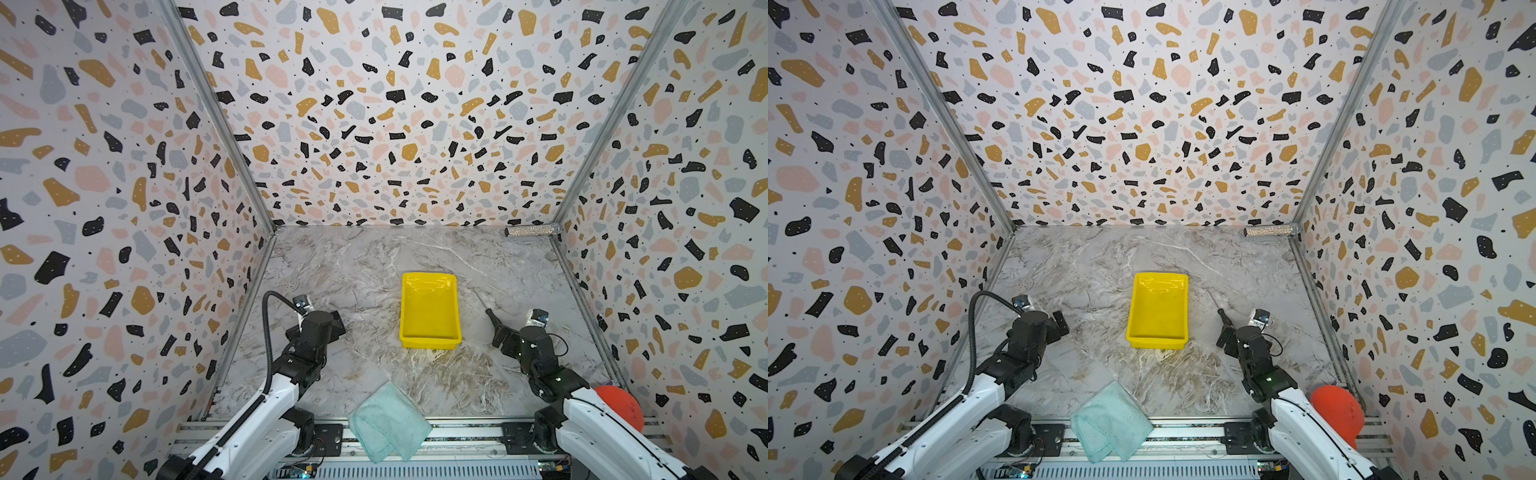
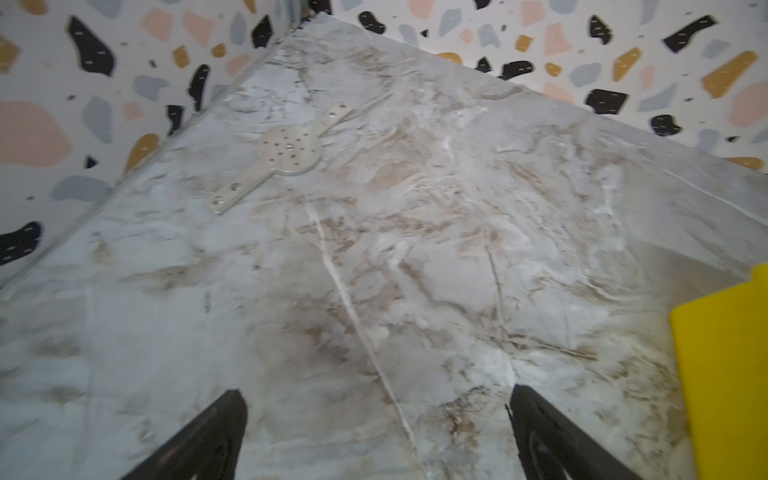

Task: Put the screwdriver in the bin
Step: 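Lower the open right gripper over the screwdriver's black handle, then close the right gripper on the black handle and lift the screwdriver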

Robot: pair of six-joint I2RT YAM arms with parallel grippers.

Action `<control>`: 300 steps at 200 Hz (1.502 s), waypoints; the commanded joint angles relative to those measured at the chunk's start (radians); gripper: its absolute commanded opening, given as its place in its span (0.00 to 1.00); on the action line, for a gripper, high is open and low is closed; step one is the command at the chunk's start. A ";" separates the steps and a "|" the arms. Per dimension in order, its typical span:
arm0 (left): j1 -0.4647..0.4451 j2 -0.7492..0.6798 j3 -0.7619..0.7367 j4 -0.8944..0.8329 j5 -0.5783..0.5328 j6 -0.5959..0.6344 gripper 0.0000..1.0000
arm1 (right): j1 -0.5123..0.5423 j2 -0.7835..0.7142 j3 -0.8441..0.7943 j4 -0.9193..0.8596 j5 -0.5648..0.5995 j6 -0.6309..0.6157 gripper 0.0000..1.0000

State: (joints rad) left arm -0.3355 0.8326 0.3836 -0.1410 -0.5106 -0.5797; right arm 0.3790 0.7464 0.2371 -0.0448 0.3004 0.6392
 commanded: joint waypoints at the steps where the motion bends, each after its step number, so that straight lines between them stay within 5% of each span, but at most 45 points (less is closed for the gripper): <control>1: 0.008 -0.006 0.038 -0.091 -0.153 -0.096 1.00 | 0.005 0.099 0.131 -0.040 -0.059 -0.039 0.99; 70: 0.015 -0.028 0.012 -0.115 -0.180 -0.161 1.00 | -0.058 0.529 0.585 -0.402 -0.234 -0.176 0.95; 132: 0.015 -0.092 -0.023 -0.086 -0.154 -0.154 1.00 | -0.088 0.658 0.599 -0.420 -0.243 -0.191 0.66; 300: 0.016 -0.061 -0.016 -0.069 -0.140 -0.146 1.00 | -0.103 0.823 0.606 -0.328 -0.254 -0.160 0.54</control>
State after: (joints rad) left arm -0.3237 0.7765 0.3710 -0.2367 -0.6456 -0.7269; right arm 0.2707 1.5661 0.8177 -0.3767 0.0395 0.4660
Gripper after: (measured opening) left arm 0.997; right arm 0.553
